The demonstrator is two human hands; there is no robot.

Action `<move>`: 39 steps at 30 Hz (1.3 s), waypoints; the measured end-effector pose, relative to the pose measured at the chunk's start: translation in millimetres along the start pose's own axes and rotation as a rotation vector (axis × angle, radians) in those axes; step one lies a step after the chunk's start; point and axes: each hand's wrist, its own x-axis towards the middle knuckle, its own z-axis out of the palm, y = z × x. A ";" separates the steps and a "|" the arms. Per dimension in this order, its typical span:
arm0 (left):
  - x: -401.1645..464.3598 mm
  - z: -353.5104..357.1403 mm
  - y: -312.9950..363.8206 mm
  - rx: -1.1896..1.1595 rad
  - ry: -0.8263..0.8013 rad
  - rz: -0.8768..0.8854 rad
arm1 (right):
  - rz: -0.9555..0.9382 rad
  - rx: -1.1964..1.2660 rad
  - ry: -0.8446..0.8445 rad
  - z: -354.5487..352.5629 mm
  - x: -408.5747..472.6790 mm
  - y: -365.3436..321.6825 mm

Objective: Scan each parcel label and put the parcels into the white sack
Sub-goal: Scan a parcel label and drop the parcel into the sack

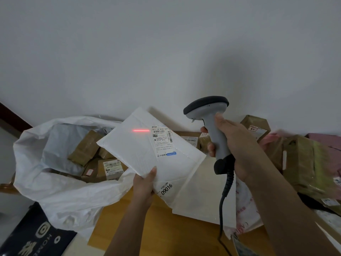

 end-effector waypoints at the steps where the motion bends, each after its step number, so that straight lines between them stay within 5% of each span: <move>1: 0.9 -1.8 2.2 -0.004 0.005 0.003 | 0.010 -0.005 -0.004 1.7 2.5 1.8; 17: 77.8 -80.6 74.5 -0.307 0.580 0.235 | 0.101 0.030 -0.026 31.0 24.2 24.4; 20: 123.6 -115.7 57.1 -0.274 0.681 0.168 | 0.058 -0.085 -0.035 38.5 27.4 32.4; 33: 102.6 -153.2 71.2 0.422 0.720 0.408 | 0.094 -0.128 -0.020 84.5 44.8 74.5; 39: 120.9 -174.2 56.8 0.592 0.544 0.129 | 0.101 -0.083 -0.019 94.5 45.7 87.4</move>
